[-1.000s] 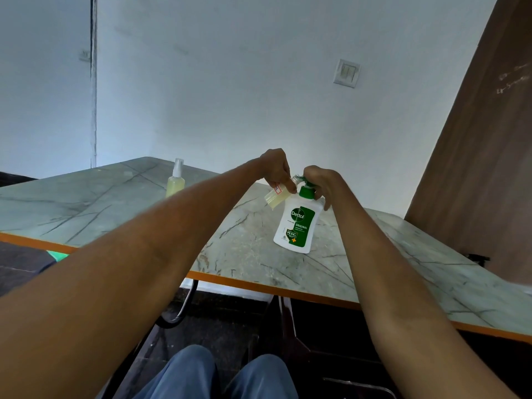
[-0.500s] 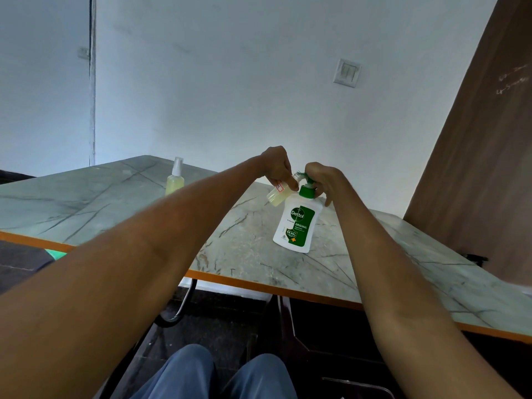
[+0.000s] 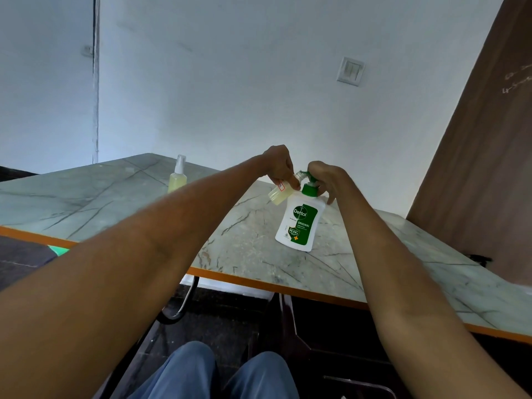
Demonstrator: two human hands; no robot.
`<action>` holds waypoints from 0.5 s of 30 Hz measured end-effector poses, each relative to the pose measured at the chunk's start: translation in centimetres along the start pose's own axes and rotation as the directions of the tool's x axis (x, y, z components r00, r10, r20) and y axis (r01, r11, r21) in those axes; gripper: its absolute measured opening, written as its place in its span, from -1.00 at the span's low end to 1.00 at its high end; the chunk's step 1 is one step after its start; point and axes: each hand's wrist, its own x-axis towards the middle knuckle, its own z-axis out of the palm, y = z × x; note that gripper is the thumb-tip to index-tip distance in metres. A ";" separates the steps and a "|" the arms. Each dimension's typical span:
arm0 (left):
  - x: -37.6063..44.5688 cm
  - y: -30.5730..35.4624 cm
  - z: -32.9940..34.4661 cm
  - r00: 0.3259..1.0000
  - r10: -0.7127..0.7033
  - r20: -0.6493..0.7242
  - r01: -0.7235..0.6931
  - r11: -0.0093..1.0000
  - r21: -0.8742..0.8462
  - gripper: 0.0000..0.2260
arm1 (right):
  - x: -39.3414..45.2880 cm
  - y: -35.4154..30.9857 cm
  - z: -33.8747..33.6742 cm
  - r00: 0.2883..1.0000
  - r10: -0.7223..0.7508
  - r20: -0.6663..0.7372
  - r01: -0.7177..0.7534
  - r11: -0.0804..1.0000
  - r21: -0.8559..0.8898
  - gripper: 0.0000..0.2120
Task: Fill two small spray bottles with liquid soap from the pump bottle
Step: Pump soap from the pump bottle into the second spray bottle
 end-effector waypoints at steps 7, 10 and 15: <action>-0.3 -0.2 0.4 1.000 0.004 0.001 -0.004 1.000 0.008 -0.62 | -0.5 0.3 0.8 0.999 0.021 -0.042 -0.023 0.998 -0.054 -0.68; -0.4 -0.2 0.3 1.000 -0.004 0.001 0.004 1.000 0.004 -0.62 | -0.4 0.3 0.6 0.999 0.019 -0.043 -0.022 0.998 -0.062 -0.60; -0.2 -0.2 0.1 1.000 -0.013 0.000 0.013 1.000 0.008 -0.62 | -0.9 -0.4 0.0 1.000 0.004 -0.010 -0.004 0.999 -0.040 -0.74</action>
